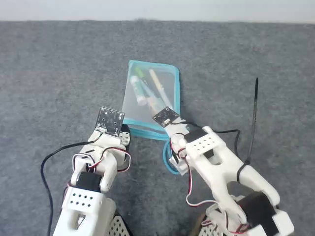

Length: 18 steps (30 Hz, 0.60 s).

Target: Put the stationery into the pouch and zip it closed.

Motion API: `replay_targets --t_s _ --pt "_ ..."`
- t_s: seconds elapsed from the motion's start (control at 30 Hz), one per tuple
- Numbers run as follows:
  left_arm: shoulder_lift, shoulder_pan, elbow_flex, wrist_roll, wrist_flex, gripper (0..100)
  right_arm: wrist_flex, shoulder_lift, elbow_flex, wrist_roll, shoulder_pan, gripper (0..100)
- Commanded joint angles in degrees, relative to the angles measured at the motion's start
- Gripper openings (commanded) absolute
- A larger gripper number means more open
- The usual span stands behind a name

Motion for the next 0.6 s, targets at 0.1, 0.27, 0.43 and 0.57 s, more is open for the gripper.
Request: replay_targets --t_s 0.1,0.27,0.43,0.57 --pt "-0.18 -0.79 -3.47 0.35 -2.29 1 6.02 -0.04 -2.11 5.10 9.80 0.7" --pt "-0.18 -0.79 -3.38 0.35 -2.29 1 9.98 -0.13 -2.11 10.11 15.87 0.7" --pt "-0.18 -0.79 -3.38 0.35 -2.29 1 9.89 -2.15 0.70 13.80 20.70 0.7" --pt "-0.18 -0.79 -2.42 0.26 -4.22 1 8.13 -12.35 6.95 15.74 22.81 0.7"
